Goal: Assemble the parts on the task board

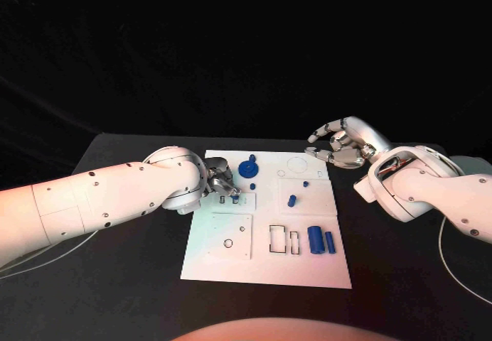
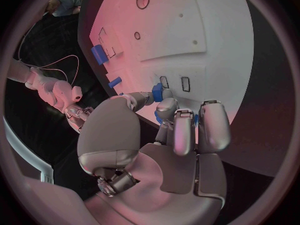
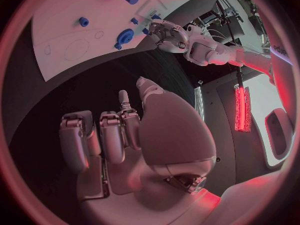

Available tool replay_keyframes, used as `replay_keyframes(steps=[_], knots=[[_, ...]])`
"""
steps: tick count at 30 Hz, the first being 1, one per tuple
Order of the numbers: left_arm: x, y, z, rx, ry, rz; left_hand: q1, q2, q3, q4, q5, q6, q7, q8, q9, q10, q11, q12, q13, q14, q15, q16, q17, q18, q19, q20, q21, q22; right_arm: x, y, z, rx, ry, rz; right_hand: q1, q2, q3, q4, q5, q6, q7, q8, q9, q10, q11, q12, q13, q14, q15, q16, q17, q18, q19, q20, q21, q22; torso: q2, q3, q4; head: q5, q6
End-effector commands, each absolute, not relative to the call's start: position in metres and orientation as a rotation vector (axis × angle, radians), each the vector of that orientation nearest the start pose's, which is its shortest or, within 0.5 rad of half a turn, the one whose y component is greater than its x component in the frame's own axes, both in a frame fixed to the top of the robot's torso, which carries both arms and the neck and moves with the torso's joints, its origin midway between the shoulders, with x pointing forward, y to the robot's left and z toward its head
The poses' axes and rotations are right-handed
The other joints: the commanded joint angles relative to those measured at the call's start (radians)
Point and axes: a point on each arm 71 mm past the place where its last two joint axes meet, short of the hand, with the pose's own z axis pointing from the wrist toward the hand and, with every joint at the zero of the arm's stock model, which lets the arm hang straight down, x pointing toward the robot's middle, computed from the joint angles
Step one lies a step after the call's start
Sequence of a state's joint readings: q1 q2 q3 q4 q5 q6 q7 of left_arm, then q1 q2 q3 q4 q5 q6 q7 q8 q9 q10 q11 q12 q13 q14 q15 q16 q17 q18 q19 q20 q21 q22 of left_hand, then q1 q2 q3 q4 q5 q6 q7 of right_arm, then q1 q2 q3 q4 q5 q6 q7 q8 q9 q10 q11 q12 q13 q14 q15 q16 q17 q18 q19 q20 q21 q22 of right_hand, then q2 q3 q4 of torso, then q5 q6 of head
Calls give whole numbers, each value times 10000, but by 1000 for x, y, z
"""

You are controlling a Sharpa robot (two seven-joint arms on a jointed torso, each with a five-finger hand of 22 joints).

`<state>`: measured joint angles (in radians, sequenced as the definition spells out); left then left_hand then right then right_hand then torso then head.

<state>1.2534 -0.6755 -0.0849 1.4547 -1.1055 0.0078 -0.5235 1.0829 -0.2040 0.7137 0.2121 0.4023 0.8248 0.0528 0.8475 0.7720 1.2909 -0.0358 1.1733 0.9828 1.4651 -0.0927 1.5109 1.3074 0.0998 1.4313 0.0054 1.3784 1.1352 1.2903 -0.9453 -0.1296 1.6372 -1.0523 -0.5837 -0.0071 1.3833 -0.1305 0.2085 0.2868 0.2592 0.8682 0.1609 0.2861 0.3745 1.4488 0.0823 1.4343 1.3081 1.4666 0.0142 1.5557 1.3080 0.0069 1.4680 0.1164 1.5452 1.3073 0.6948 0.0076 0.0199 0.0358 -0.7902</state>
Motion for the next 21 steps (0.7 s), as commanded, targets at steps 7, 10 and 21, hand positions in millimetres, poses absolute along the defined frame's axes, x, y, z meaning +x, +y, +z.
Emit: replay_keyframes(steps=[7, 10, 21], knots=[[491, 153, -214, -1242, 21712, -4602, -37, 56, 2125, -2033, 39, 195, -171, 76, -7, 76, -32, 47, 16, 839, -60, 76, 1709, -201, 12, -40, 47, 34, 471, -227, -154, 2296, 14981, 8405, -81, -17, 36, -1, 55, -55, -6, 32, -10, -10, -54, -30, 1353, 899, -91, -51, 2057, 32, 800, -52, -66, 2357, -10, -6, 12, 8, -65], [490, 154, -215, -1038, 21656, -4477, -41, 49, 2132, -2036, 41, 197, -172, 79, -3, 81, -34, 52, 23, 842, -62, 82, 1718, -203, 15, -43, 52, 42, 471, -227, -154, 2298, 14984, 8401, -81, -17, 36, -1, 55, -55, -6, 32, -10, -10, -54, -30, 1353, 899, -91, -51, 2057, 32, 800, -52, -66, 2357, -14, -11, 9, 27, -86], [487, 151, -224, -624, 21490, -4269, -48, 33, 2147, -2046, 42, 201, -177, 86, 5, 91, -39, 61, 31, 843, -67, 87, 1725, -211, 29, -49, 71, 84, 470, -228, -155, 2304, 14998, 8402, -108, -32, 87, -2, 69, -51, -11, 59, -12, -2, -58, -23, 1357, 900, -96, -52, 2057, 31, 803, -56, -64, 2360, -9, 0, -19, 30, -83]])
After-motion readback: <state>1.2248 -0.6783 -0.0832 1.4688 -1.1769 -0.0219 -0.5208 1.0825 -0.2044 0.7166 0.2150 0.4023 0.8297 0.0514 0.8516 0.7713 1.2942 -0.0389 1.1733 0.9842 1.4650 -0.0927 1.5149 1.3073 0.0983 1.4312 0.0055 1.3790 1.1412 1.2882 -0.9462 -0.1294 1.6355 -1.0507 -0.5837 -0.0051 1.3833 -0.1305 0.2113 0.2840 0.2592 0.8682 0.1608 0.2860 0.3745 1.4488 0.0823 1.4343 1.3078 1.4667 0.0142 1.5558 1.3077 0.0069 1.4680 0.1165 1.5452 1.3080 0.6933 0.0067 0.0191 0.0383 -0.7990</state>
